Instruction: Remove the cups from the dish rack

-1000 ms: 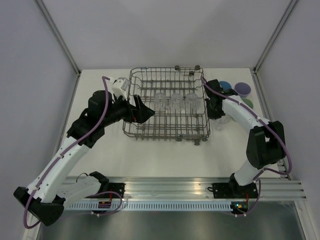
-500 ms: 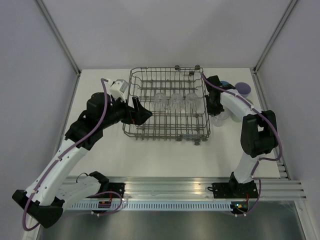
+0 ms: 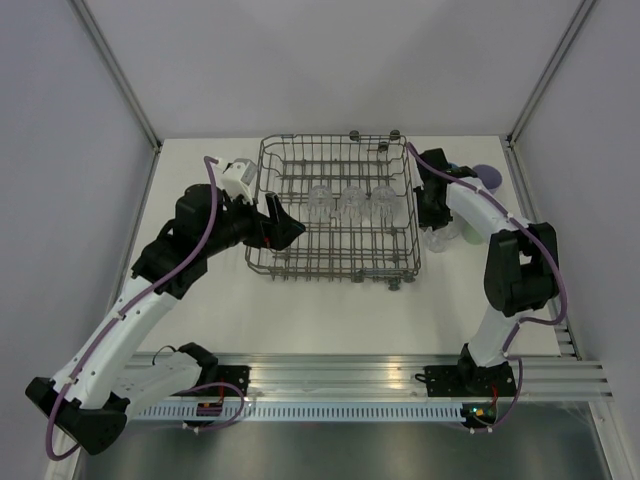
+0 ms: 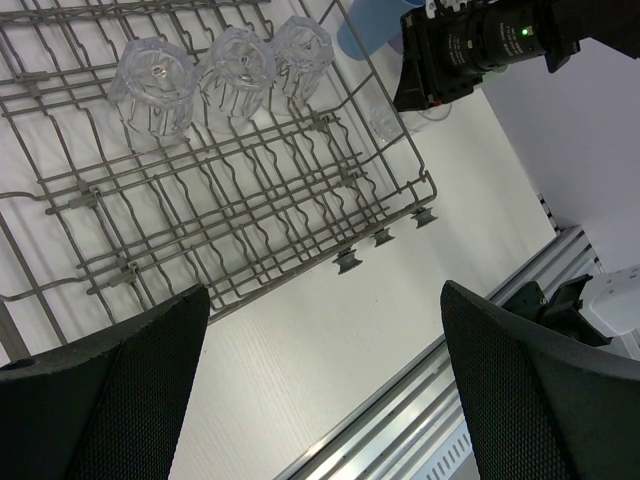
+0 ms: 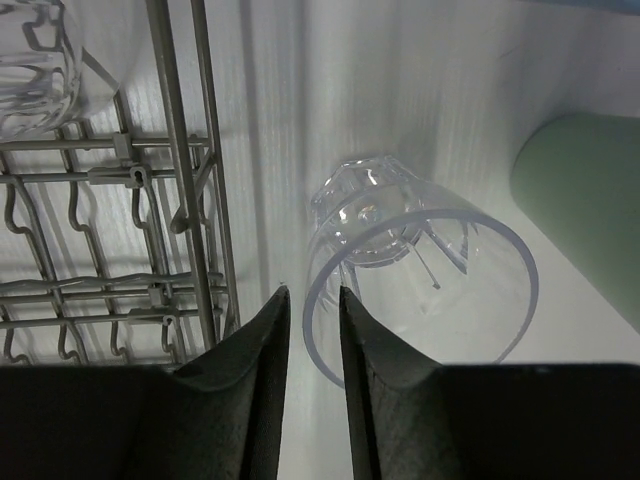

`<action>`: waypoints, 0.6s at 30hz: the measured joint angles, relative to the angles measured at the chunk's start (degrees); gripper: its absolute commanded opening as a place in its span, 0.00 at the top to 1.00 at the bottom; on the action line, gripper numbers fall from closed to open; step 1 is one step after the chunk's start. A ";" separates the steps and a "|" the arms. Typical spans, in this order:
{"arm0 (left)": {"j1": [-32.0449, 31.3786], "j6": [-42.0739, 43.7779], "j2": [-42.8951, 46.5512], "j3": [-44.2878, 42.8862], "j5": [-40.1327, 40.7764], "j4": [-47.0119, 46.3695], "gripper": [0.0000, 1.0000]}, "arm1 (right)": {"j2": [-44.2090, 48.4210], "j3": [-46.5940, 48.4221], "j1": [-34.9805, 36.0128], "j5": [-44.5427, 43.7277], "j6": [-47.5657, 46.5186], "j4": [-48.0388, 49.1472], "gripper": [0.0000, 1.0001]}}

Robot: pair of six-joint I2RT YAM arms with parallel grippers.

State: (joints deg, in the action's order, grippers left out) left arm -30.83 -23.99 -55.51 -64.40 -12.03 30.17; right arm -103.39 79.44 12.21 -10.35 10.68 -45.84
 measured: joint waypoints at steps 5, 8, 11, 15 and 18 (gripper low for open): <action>0.00 -0.02 -0.59 0.00 0.28 -0.04 0.00 | 3.52 0.68 0.04 -0.04 0.02 -1.09 0.61; 0.00 -0.09 -2.19 -0.04 1.84 0.02 0.00 | 6.91 1.55 0.04 -0.13 0.02 -1.75 0.51; 0.00 -0.37 -5.75 -1.33 3.82 1.05 0.00 | 11.28 1.73 0.04 -0.46 0.07 -2.10 0.43; 0.00 -0.87 -12.57 -4.68 7.76 2.25 0.00 | 19.39 1.38 0.31 -0.55 0.13 -2.45 0.20; -0.04 -1.05 -16.98 -7.89 11.13 3.80 0.00 | 27.76 -0.59 0.76 0.22 0.35 -1.09 0.02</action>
State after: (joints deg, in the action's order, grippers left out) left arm -30.87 -25.04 -72.49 -72.29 -0.91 33.98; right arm -75.64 78.85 12.97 -10.13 11.03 -46.94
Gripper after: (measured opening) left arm 0.993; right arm 0.876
